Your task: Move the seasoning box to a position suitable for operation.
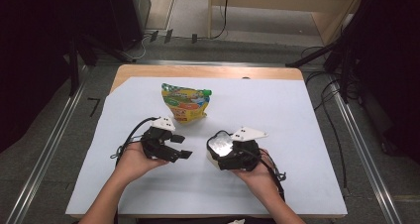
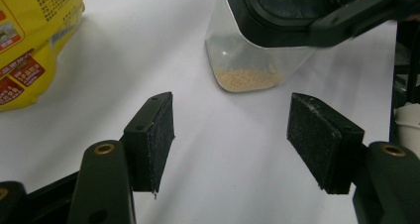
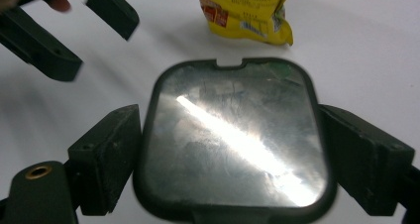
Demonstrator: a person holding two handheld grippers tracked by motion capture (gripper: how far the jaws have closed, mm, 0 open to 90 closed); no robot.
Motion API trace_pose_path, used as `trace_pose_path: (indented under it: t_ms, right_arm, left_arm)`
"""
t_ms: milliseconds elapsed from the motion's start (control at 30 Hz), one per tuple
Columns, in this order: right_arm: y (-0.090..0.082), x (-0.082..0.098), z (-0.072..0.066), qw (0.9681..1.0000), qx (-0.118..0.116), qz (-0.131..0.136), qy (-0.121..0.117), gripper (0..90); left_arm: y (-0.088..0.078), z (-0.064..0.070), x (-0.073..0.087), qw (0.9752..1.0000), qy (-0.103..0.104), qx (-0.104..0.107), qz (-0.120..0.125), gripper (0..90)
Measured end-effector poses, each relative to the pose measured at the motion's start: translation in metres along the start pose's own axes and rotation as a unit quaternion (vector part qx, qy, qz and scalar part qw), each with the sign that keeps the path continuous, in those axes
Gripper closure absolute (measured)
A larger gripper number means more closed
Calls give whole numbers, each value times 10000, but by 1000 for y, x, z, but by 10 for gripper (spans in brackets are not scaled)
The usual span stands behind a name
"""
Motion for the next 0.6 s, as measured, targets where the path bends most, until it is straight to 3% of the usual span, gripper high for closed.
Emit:
trace_pose_path:
  t_ms: [167,300,367,433,500,533,600]
  right_arm:
    - [-33,-8,17,9999,-93,70,58,190]
    - [-45,-2,26,10000,-57,48,40,245]
    - [-51,3,29,9999,-91,6,64,302]
    - [-55,8,32,9999,-107,-25,75,352]
    - [-59,14,35,9998,-172,-82,79,465]
    - [-59,14,35,9998,-172,-82,79,465]
    - [-59,17,36,9995,-251,-150,134,565]
  left_arm:
    - [3,2,-2,9999,86,77,-2,353]
    - [5,3,-4,9998,124,125,32,351]
    - [6,4,-8,9996,144,261,7,353]
    - [6,5,-12,9992,290,272,-101,353]
    - [4,6,-19,9985,404,368,-70,352]
    - [4,6,-19,9985,404,368,-70,352]
    - [5,4,-24,9978,352,545,-114,351]
Point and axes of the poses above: each handheld gripper's, and its own axes: y roughly forward along the jaws, x roughly out of its underside, z roughly to its right, the point moved 4 cm from there along y, roughly forward along the jaws, and after that the axes turned 12 degrees about x, right-handed, at the moved point
